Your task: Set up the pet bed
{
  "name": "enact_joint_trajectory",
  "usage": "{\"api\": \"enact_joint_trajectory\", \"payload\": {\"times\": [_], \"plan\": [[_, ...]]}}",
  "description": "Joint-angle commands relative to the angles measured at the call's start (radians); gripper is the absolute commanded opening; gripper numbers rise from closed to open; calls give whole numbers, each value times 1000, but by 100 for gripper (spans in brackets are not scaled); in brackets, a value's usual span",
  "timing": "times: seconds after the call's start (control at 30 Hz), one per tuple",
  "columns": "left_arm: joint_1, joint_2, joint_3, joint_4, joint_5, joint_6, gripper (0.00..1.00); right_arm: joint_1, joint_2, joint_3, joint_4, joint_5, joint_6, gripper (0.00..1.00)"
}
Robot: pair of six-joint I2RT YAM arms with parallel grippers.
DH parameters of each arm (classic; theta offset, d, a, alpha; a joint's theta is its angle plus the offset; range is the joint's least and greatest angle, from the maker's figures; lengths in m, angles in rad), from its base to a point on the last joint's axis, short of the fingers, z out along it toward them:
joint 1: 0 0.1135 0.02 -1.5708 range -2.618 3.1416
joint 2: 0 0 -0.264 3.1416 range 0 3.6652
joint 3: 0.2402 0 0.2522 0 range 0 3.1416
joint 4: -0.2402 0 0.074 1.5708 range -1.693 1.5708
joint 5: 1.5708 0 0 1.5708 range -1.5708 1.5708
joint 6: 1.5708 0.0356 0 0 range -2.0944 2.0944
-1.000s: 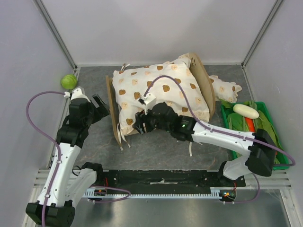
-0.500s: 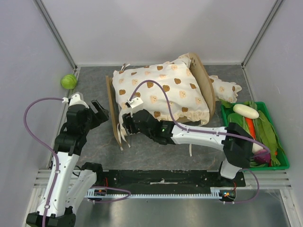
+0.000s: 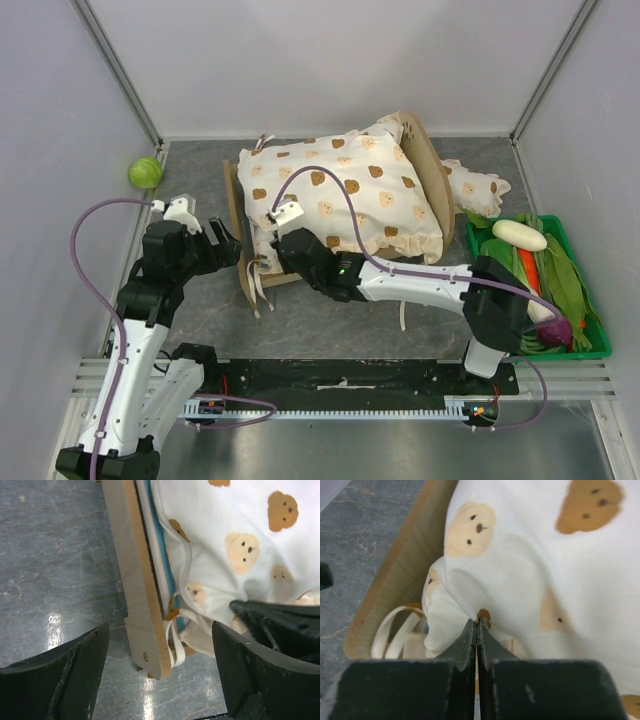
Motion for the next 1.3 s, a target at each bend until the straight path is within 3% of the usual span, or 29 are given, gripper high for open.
{"api": "enact_joint_trajectory", "payload": {"times": [0.0,0.13,0.47,0.63,0.73,0.87,0.97,1.27], "plan": [[2,9,21,61,194,123,86,-80,-150,-74,69,9,-42,0],[-1,57,38,81,242,169,79,-143,-165,-115,93,-57,-79,0],[-84,179,67,121,340,232,77,-257,-148,-143,143,-218,-57,0],[-205,290,86,153,251,211,72,-278,-152,-152,150,-240,-56,0],[-210,345,89,177,238,189,67,-289,-157,-163,159,-261,-45,0],[-210,383,113,184,120,138,55,-295,-158,-171,162,-277,-37,0],[-210,425,121,182,89,119,52,-304,-160,-175,166,-289,-30,0],[-219,477,78,234,282,126,54,-321,-174,-177,170,-314,-21,0]]}}
